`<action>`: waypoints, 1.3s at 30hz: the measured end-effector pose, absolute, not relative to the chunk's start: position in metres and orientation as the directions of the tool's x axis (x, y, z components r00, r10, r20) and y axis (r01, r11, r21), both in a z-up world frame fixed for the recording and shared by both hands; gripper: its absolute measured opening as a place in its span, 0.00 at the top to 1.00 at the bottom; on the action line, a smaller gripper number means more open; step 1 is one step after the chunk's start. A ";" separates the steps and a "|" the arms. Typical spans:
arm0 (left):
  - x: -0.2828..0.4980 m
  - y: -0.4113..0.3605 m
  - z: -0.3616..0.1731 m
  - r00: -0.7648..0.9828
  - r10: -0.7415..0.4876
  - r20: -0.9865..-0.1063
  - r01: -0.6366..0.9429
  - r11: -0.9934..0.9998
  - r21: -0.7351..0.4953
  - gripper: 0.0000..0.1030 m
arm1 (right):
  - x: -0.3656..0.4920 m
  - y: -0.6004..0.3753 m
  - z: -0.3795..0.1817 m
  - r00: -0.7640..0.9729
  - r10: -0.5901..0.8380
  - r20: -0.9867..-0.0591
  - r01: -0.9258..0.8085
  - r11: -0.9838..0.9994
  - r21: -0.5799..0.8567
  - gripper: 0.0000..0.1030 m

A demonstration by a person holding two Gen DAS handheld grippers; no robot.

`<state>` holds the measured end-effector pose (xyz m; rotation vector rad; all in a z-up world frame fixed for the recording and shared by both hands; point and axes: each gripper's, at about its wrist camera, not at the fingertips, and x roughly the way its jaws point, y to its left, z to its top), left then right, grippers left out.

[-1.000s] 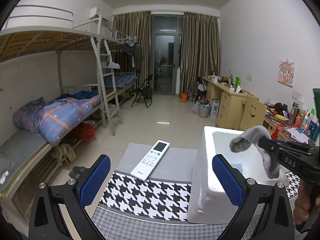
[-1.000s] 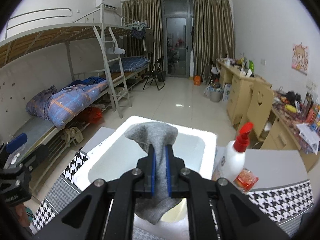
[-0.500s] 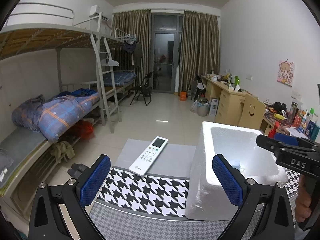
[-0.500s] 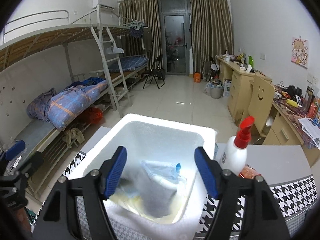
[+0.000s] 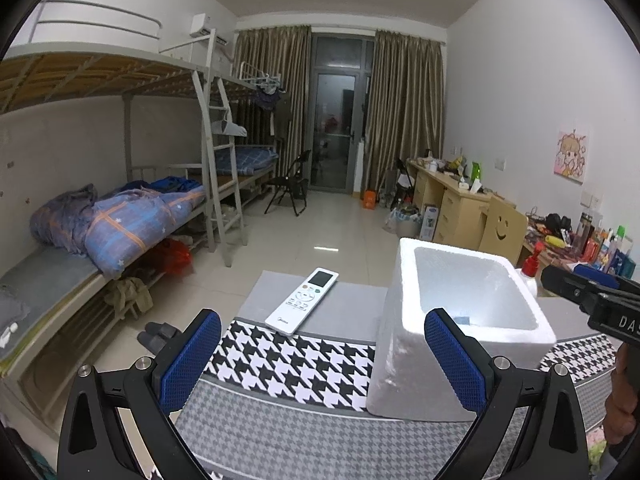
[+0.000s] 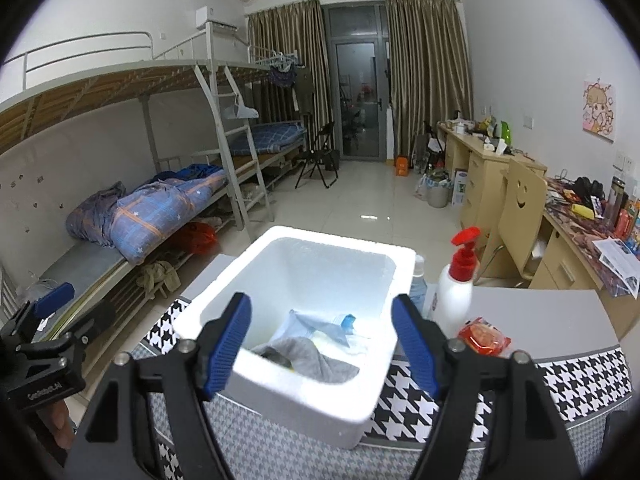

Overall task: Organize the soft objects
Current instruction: 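Withdraw both open tools from the box toward the green packet on the table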

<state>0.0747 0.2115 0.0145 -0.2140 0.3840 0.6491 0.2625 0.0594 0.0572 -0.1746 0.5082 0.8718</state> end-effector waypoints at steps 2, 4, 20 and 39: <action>0.066 0.203 0.016 0.726 0.560 -0.399 -0.629 0.775 -0.058 0.01 | 0.254 0.052 0.062 0.549 0.686 -0.477 -0.764 0.643 0.047 0.16; 0.060 0.194 0.018 0.731 0.563 -0.385 -0.625 0.779 -0.047 0.01 | 0.247 0.045 0.065 0.551 0.694 -0.464 -0.768 0.639 0.042 0.14; 0.031 0.142 0.010 0.767 0.524 -0.371 -0.582 0.811 -0.059 0.01 | 0.199 -0.011 0.060 0.576 0.728 -0.372 -0.779 0.627 0.022 0.08; 0.020 0.089 -0.006 0.824 0.443 -0.352 -0.500 0.862 -0.085 0.01 | 0.177 -0.072 0.038 0.647 0.689 -0.327 -0.719 0.694 0.036 0.08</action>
